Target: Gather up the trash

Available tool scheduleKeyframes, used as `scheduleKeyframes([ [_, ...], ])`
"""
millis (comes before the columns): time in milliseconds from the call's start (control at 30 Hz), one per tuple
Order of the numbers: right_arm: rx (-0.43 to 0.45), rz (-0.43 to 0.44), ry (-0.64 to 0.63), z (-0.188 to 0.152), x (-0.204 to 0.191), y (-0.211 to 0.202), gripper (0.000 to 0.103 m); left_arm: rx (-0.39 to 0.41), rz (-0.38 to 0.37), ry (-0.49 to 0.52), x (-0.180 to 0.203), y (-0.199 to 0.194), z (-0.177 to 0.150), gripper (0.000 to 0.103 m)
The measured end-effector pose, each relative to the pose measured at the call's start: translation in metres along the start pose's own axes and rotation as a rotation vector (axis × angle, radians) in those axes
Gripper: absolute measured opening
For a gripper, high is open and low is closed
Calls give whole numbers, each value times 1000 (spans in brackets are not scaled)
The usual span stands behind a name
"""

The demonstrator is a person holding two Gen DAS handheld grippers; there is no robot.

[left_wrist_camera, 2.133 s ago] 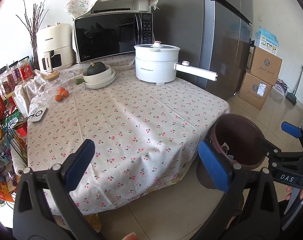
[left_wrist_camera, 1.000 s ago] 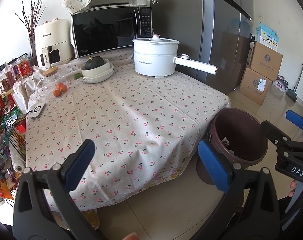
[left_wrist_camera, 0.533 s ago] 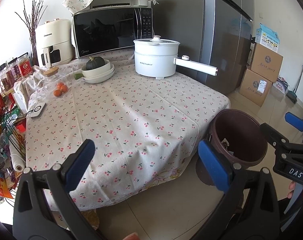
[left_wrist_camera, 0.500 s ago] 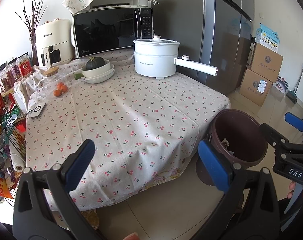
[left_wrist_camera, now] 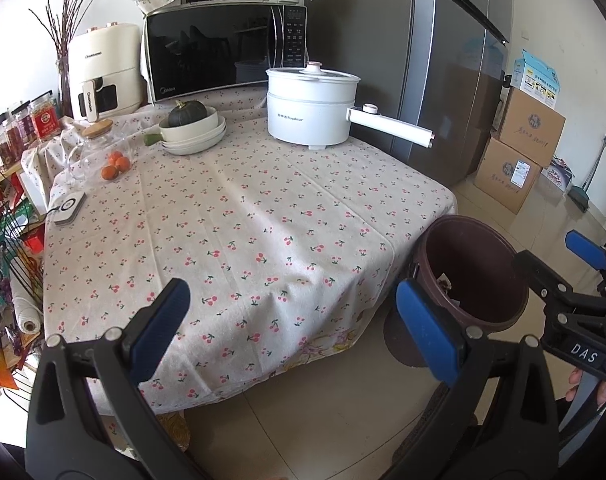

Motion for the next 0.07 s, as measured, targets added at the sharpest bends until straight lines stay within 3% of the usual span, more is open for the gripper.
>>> scheduleKeyframes([
  [67,-11,5,-7,-4,-3,2,103,-25,-16,-22,-6,2,4,103],
])
Point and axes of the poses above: each gripper's, at about its wrist camera, not at the fingertips, and y roughly the way its jaws point, x to its right, z to its top, the point moved 8 cm from there along y, roughly the way its jaws point, and after that the axes turned 11 degrees about -z, right-handed, at the moved point
